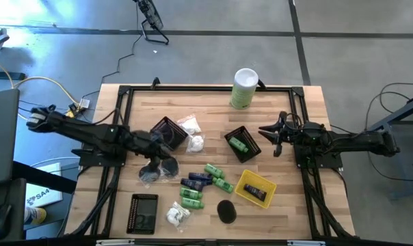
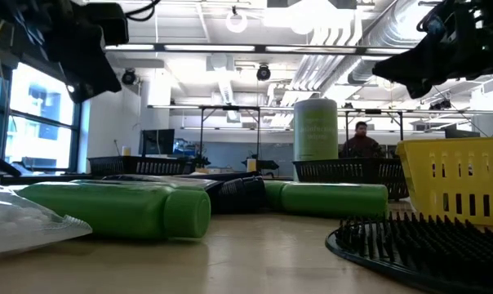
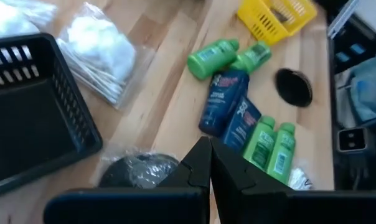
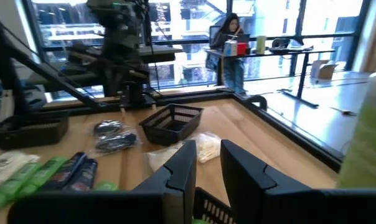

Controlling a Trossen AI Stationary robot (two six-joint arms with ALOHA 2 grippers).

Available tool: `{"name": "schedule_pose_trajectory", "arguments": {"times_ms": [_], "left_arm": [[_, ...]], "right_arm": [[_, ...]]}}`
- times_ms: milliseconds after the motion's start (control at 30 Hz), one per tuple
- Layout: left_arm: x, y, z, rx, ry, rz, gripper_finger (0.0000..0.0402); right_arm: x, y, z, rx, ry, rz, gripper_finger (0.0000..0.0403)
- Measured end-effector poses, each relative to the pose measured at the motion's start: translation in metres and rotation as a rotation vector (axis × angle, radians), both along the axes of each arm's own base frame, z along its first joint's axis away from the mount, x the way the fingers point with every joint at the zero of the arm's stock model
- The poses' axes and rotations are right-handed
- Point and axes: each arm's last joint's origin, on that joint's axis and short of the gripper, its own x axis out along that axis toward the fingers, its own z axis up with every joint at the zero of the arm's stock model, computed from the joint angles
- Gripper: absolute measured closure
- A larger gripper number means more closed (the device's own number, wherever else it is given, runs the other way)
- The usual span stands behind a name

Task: Pick & Place Travel size toiletries
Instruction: Put the hairbrush into the top left black bin

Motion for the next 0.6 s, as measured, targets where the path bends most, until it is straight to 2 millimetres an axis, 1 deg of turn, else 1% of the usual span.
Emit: {"name": "schedule_pose_trajectory", "arguments": {"times_ms": [133, 233, 400, 600], "left_arm": [[0.008, -0.021, 0.005, 0.06, 0.043, 0.052, 0.0401], [0.012, -0.034, 0.007, 0.158, 0.098, 0.076, 0.0401], [0.022, -0.04, 0.015, 0.349, 0.21, 0.14, 0.0401], [0.044, -0.05, 0.031, 0.378, 0.278, 0.13, 0.0401]], "right_arm": [[0.0, -0.001, 0.0, -0.008, -0.003, -0.039, 0.0337], [0.0, -0.002, 0.001, -0.011, -0.005, -0.056, 0.0337], [-0.001, -0.003, 0.002, -0.036, -0.015, -0.096, 0.0337], [-0.001, -0.003, 0.006, -0.063, -0.04, -0.098, 0.0337]]}}
